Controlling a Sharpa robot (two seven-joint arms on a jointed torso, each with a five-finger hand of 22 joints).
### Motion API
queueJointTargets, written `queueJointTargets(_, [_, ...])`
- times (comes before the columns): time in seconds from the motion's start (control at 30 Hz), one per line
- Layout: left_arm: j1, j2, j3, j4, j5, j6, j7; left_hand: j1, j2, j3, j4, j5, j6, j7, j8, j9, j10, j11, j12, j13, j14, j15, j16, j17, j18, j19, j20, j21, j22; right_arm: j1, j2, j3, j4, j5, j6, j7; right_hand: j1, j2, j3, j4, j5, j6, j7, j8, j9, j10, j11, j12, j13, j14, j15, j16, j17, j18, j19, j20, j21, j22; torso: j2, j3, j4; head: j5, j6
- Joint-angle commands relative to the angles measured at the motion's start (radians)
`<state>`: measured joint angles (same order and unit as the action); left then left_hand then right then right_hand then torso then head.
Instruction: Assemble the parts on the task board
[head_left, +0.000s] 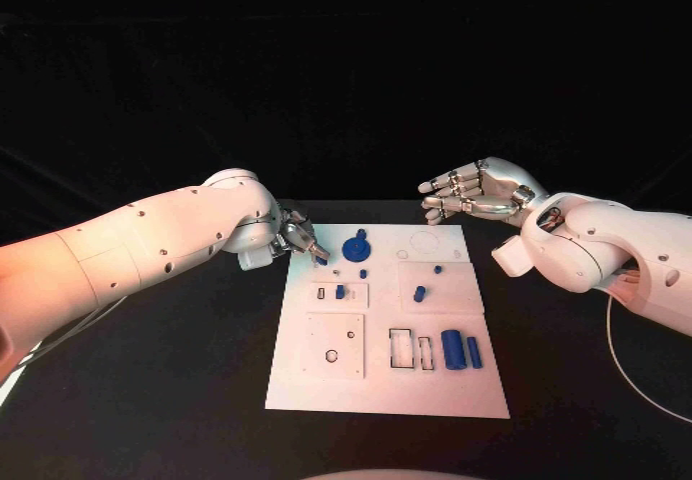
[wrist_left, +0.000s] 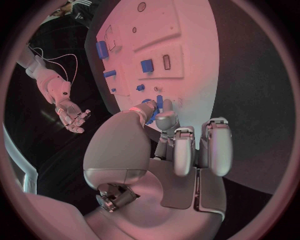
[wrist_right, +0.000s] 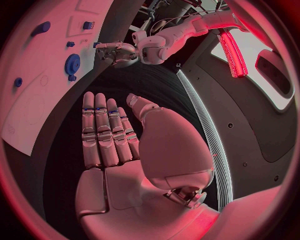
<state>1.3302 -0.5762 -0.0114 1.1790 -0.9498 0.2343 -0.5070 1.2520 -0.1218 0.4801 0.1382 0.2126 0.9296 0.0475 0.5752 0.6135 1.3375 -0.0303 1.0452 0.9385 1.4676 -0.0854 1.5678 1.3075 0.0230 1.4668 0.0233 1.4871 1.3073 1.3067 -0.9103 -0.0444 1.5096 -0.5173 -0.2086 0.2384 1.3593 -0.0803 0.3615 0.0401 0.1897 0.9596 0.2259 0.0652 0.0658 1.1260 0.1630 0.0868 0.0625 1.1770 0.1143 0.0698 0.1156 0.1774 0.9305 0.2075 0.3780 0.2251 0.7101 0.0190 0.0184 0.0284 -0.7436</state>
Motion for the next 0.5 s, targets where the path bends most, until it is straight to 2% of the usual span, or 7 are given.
queueJointTargets(0.03, [-0.009, -0.028, -0.001, 0.049, 0.023, -0.098, 0.057, -0.003, -0.014, 0.153, -0.148, 0.017, 0.009, 0.0, 0.005, 0.001, 0.01, 0.001, -0.003, -0.001, 0.103, 0.001, 0.003, 0.263, -0.002, 0.071, -0.002, 0.008, 0.206, -0.002, 0.001, 0.0, -0.002, 0.002, 0.016, 0.011, -0.001, 0.006, 0.001, -0.006, 0.005, 0.001, -0.002, 0.0, 0.0, -0.002, -0.007, 0.0, -0.001, 0.002, -0.006, -0.002, -0.001, 0.004, 0.007, 0.003, -0.005, -0.001, 0.001, -0.0005, 0.0005, 0.0, -0.001])
queueJointTargets(0.27, [-0.04, -0.092, -0.003, 0.141, -0.02, -0.13, 0.064, -0.01, -0.03, 0.161, -0.154, 0.051, 0.022, -0.003, 0.002, -0.001, 0.022, -0.001, -0.001, 0.002, 0.103, 0.0, 0.003, 0.263, -0.004, 0.075, -0.004, 0.016, 0.213, -0.006, -0.001, 0.0, -0.003, 0.003, 0.016, 0.011, -0.001, 0.006, 0.001, -0.006, 0.005, 0.001, -0.002, 0.0, 0.0, -0.002, -0.007, 0.0, -0.001, 0.002, -0.006, -0.002, -0.001, 0.004, 0.007, 0.003, -0.005, -0.001, 0.001, -0.0011, 0.0002, 0.005, -0.003])
queueJointTargets(0.5, [-0.057, -0.121, -0.007, 0.192, -0.066, -0.126, 0.047, -0.014, -0.036, 0.164, -0.156, 0.066, 0.029, -0.004, -0.001, -0.002, 0.026, -0.002, -0.002, 0.001, 0.103, -0.001, 0.003, 0.263, -0.005, 0.076, -0.004, 0.02, 0.216, -0.007, -0.002, 0.0, -0.004, 0.003, 0.016, 0.011, -0.001, 0.006, 0.001, -0.006, 0.005, 0.001, -0.002, 0.0, 0.0, -0.002, -0.007, 0.0, -0.001, 0.002, -0.006, -0.002, -0.001, 0.004, 0.007, 0.003, -0.005, -0.001, 0.002, -0.0016, -0.0017, 0.011, -0.005])
